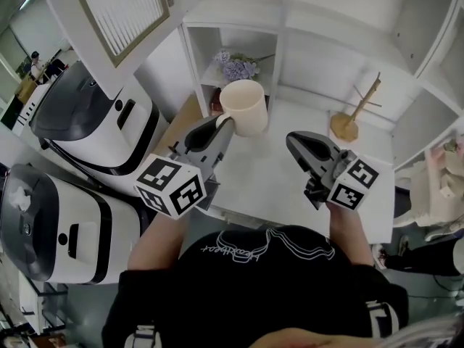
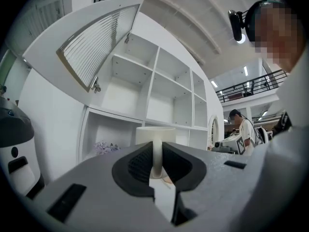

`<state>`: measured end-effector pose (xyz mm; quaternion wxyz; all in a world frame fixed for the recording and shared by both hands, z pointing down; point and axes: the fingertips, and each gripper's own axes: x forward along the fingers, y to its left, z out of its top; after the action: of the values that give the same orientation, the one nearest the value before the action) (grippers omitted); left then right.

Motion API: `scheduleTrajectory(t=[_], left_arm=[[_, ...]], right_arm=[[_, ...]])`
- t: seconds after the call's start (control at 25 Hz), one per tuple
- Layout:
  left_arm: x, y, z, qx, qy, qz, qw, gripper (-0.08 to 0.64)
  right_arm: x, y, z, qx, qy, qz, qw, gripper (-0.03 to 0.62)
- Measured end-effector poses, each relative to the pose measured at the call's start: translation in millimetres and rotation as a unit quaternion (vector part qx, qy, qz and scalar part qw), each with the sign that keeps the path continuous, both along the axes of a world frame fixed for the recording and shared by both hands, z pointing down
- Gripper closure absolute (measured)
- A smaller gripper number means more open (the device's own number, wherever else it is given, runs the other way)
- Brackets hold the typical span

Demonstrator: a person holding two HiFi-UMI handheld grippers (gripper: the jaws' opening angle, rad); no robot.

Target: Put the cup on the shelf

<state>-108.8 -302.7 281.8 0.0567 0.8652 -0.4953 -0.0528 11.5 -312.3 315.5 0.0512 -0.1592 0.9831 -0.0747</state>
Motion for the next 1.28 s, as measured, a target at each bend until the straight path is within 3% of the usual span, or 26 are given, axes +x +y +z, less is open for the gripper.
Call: scheduleTrajectory(t=[0.32,0.76,1.28], left_arm=[[-18,-50,-47,0.040,-0.010,-0.032,0.9987,0.514],[-40,-110,-114,0.081,-0.006,-0.041,0.9958,0.514],[-53,-195,-157,0.089,-0.049,-0.043,0.9938,0.514]], right_arm=[[2,-25,-1,0.008,0.004,-0.004,1.000,0.586],[8,-47,-1,-0.001,0.008,0.024,1.000,0.586],[-2,-85,-13,0.001,-0.008,0.065,0.998,0.586]])
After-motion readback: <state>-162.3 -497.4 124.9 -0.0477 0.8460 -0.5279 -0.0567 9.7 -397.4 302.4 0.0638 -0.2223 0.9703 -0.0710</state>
